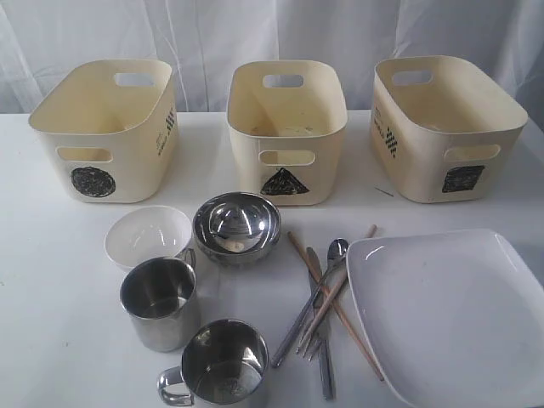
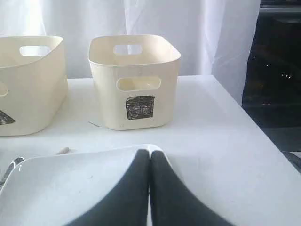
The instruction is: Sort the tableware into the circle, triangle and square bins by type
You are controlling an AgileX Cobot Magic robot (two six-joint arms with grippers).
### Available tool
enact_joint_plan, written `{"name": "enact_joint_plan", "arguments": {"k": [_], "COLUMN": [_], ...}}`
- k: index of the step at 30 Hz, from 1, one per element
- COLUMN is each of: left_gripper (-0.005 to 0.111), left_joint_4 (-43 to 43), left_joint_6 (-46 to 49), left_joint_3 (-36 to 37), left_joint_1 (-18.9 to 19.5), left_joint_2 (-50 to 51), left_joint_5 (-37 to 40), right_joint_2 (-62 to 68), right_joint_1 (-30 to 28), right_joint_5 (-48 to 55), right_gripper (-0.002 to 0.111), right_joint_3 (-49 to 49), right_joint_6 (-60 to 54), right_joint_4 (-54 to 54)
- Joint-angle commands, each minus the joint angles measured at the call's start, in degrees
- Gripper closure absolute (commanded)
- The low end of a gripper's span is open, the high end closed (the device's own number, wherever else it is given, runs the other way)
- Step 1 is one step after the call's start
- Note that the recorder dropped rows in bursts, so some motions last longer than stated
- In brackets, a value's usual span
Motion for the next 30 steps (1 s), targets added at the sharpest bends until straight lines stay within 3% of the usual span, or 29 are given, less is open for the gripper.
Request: {"name": "enact_joint_plan", "arguments": {"k": [1, 7, 14, 30], "left_gripper": [0.106, 0.106, 0.106, 0.106], "left_joint_4": [-1.5, -1.5, -1.3, -0.8], "left_joint_6": [-11.7, -25.3, -35.3, -36.0], "left_joint_3": [0.2, 0.2, 0.2, 0.2], "left_joint_1": [0.0, 0.0, 0.0, 0.0], "left_joint_2": [-0.3, -0.3, -0.3, -0.3], "left_joint_5": [-9.7, -19.8, -22.8, -22.5], "right_joint_2": [-0.4, -0.4, -0.4, -0.4], "right_joint_1": [-0.1, -0.1, -0.1, -0.1], "right_joint_5": [-0.1, -0.1, -0.1, -0.1], "right_gripper": [0.108, 0.108, 0.108, 0.108], "right_joint_3": [0.3, 0.3, 0.3, 0.3], "right_joint_6": [-0.2, -0.2, -0.2, -0.2], "right_joint_4": [0.1, 0.1, 0.1, 0.1]}}
